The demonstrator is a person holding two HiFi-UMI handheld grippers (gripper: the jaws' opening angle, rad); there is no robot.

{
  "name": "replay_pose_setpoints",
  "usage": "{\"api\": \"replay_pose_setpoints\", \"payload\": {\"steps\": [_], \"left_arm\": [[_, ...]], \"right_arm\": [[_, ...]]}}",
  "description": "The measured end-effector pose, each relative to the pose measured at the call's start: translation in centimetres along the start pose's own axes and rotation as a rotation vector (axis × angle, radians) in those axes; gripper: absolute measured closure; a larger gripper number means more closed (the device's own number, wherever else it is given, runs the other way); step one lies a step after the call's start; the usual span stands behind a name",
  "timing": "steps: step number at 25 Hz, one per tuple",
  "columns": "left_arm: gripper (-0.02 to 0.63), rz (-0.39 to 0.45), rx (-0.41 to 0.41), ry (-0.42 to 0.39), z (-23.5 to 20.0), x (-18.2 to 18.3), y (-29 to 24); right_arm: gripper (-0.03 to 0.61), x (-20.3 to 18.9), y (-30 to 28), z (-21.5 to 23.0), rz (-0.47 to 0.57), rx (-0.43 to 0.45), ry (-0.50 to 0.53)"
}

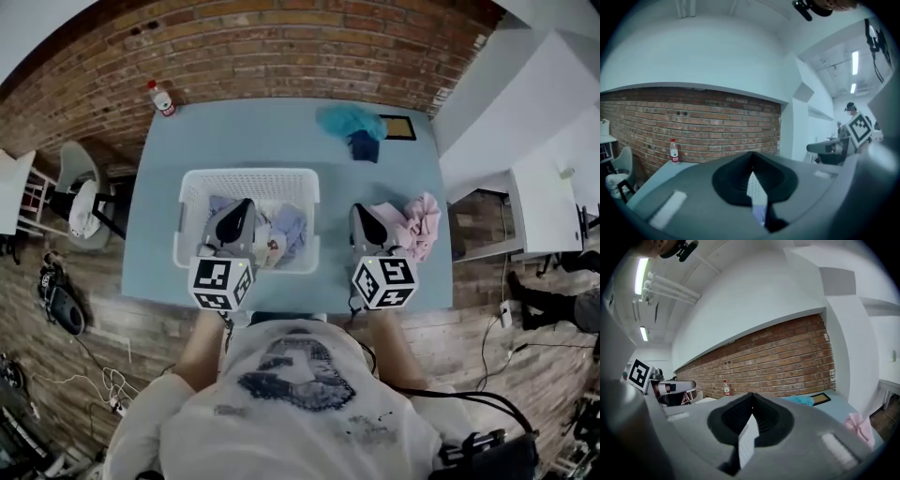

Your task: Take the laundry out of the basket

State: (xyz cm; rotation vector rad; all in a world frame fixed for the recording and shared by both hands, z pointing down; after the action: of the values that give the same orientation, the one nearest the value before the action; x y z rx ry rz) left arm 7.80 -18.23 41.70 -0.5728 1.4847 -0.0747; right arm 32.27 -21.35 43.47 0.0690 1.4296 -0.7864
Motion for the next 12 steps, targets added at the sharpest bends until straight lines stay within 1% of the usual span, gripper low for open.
{"api": "replay_pose_setpoints", "payload": {"steps": [6, 10, 12], "left_arm": [[0.623, -0.01, 0.034, 0.036, -6.9, -1.7, 3.2], [0.623, -0.01, 0.036, 0.048, -10.7, -3.0, 4.8], [0.623, -0.011, 0.034, 0.054, -12.5, -3.7, 5.4]], "right_arm": [[0.579, 0.7, -3.8, -6.9, -0.026, 0.041, 0.032], [0.579, 0.5, -6.0, -10.8, -0.05, 0.054, 0.044], [0.578, 0.1, -7.3, -12.7, -0.078, 0.066, 0.051]]}}
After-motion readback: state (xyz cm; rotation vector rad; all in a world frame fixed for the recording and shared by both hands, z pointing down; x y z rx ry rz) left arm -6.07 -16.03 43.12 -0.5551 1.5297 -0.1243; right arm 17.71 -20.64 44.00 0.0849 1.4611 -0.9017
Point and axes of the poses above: the fingertips, and each gripper's own axes: y backward along the fingers, z to its right, x out of its top, the point moved 5 cm from there along y, backward along the fingers, and after that the axes turned 14 degrees about -z, right-handed, at the moved point
